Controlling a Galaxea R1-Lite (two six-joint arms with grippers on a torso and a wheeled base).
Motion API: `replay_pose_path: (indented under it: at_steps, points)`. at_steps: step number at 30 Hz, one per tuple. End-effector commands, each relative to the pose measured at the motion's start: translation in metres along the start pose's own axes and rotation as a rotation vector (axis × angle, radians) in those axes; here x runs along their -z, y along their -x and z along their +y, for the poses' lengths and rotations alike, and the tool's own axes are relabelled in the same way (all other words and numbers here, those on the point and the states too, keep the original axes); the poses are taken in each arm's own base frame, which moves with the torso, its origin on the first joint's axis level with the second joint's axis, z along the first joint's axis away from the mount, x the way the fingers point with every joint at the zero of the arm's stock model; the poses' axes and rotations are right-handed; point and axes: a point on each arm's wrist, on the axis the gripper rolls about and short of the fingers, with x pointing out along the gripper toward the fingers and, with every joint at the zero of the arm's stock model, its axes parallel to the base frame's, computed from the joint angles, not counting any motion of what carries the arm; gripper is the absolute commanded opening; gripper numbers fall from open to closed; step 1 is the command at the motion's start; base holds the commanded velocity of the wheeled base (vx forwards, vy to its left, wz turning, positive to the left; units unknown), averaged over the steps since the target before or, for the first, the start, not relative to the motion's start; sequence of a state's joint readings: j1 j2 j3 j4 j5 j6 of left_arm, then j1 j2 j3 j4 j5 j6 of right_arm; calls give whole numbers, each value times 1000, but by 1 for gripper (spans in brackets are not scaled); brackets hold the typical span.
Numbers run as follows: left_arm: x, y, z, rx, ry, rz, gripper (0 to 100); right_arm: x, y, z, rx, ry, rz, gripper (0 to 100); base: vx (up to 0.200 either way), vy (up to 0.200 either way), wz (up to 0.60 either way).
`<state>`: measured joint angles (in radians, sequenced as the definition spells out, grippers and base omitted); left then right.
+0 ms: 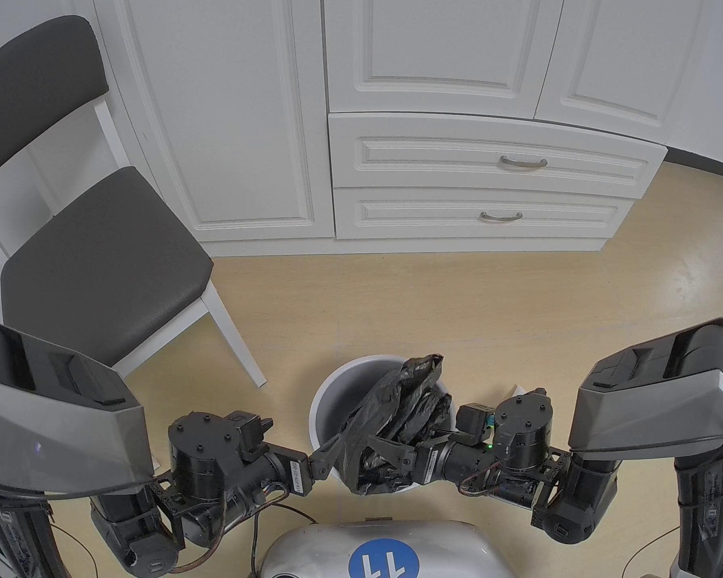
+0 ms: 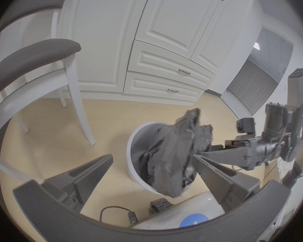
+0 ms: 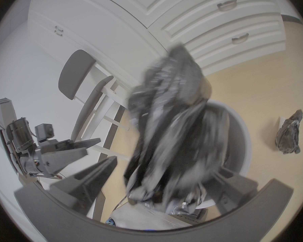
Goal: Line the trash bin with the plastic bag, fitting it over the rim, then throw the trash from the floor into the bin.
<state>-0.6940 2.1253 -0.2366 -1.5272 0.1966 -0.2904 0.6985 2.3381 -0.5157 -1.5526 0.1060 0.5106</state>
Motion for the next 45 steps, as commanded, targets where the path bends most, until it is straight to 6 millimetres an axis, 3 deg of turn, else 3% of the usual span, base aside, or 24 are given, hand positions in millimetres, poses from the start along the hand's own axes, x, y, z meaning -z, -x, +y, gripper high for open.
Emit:
replay_pose_path:
  at_steps: [1,8,11,19,20,22,27,32,39,45]
  points:
    - [1,-18,-3,4,-40,-17,100,-18,24,19,-43,29,-45,100,0,0,0]
    - [-5,-28,-17,52,-124,-48,100,-27,44,47,-120,46,-70,100,0,0,0]
    - [-6,-32,-23,64,-155,-42,100,-32,44,50,-132,48,-89,100,0,0,0]
    - [-4,-40,-22,66,-209,14,100,-37,44,31,-58,79,-87,100,0,0,0]
    - [1,-47,-21,83,-212,43,100,-39,46,14,25,149,-39,100,0,0,0]
    - [5,-53,-20,84,-219,55,100,-40,47,5,62,176,-19,100,0,0,0]
    - [19,-73,-2,28,-290,117,100,-46,50,-14,143,227,-1,100,0,0,0]
    - [11,-88,21,-44,-278,93,100,-45,51,-32,198,272,22,100,0,0,0]
    - [0,-85,57,-135,-228,76,100,-26,33,-47,295,270,56,100,0,0,0]
    - [-10,-83,77,-106,-204,58,100,-28,17,-44,341,269,5,100,0,0,0]
